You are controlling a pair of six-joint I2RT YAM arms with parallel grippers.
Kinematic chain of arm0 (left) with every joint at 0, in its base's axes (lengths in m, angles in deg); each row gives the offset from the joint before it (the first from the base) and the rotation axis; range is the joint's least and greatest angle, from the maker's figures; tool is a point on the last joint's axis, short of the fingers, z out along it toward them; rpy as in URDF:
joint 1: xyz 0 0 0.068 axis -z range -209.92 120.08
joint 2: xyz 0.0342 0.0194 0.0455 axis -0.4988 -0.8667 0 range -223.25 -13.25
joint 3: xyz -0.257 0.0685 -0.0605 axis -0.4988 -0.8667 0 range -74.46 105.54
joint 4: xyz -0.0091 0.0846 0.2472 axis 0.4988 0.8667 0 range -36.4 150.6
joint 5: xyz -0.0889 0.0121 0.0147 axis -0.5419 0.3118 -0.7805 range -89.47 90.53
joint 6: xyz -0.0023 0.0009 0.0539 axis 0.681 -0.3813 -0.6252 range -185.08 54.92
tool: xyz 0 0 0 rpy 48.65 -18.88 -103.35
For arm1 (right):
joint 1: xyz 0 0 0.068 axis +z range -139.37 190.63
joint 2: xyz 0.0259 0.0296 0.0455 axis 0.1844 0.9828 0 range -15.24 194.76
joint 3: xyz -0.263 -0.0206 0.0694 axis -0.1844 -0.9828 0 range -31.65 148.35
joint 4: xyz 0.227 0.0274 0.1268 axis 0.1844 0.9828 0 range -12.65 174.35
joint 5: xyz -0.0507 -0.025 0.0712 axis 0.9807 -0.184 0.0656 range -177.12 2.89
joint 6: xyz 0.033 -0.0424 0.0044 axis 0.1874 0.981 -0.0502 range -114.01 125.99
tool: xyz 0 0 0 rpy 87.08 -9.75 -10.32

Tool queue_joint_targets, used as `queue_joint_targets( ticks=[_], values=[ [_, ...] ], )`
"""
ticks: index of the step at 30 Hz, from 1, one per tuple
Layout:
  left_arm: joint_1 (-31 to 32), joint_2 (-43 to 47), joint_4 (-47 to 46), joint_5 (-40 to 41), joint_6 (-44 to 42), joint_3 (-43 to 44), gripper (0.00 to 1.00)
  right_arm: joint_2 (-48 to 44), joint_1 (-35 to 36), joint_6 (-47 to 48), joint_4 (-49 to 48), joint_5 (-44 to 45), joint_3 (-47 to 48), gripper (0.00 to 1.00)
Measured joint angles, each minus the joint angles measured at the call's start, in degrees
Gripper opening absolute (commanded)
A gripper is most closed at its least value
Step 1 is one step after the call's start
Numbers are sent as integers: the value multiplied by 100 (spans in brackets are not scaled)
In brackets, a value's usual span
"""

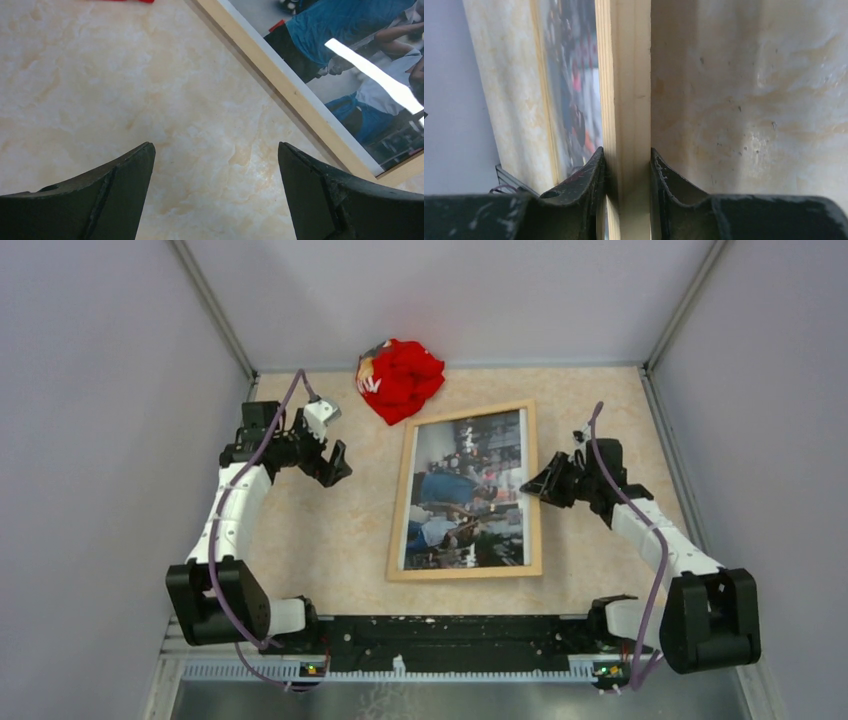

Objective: Put the photo into the frame
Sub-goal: Turn over the photo frame at the center of the board, then reset both arms

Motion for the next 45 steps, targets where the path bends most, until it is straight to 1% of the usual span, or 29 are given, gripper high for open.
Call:
queue_joint_targets(
  ticks=[3,8,14,16,18,19,20,21,22,23,24,25,30,33,35,37,40,43,45],
  values=[
    [-83,20,-205,57,85,-341,98,57,-2,-28,-98,-114,-271,0],
    [-184,33,-334,96,153,-649,99,407,-2,-20,-638,-240,-516,1],
    [-208,33,-398,107,190,-839,99,1180,0,197,-1178,-275,-697,12],
    [-212,33,-446,109,251,-918,99,1270,2,256,-1290,-221,-776,18],
    [-223,35,-577,109,321,-1040,99,1290,4,275,-1357,-175,-839,29],
    [-232,39,-675,116,361,-1141,99,1290,4,282,-1388,-149,-870,41],
    [-238,48,-774,136,411,-1250,99,1290,4,286,-1390,-131,-872,62],
    [-249,59,-839,151,455,-1360,99,1290,7,304,-1390,-76,-872,94],
    [-256,66,-903,157,494,-1436,99,1287,15,304,-1353,57,-870,98],
    [-264,70,-990,160,544,-1526,99,1276,11,278,-1342,-15,-861,99],
    [-278,72,-1082,164,601,-1615,99,1152,15,385,-1320,199,-728,99],
    [-289,72,-1145,175,643,-1685,99,1128,35,398,-1307,232,-697,99],
    [-345,87,-1613,205,929,-1961,99,876,37,577,-588,1075,-564,99],
    [-356,133,-1930,256,1128,-2114,99,354,37,619,-297,1687,-542,99],
    [-361,136,-2258,328,1346,-2223,99,-186,37,691,-328,2277,-542,99],
    [-363,125,-2621,452,1611,-2339,99,-575,37,855,-570,2771,-570,99],
    [-367,-57,-3220,669,2107,-2483,99,-1027,37,1276,-1381,3554,-892,99],
    [-365,-286,-3919,831,2542,-2776,99,-1141,37,1744,-2273,4179,-1497,99],
    [-365,-341,-4588,962,2824,-3215,99,-1141,37,2046,-2855,4457,-2013,99]
  ],
)
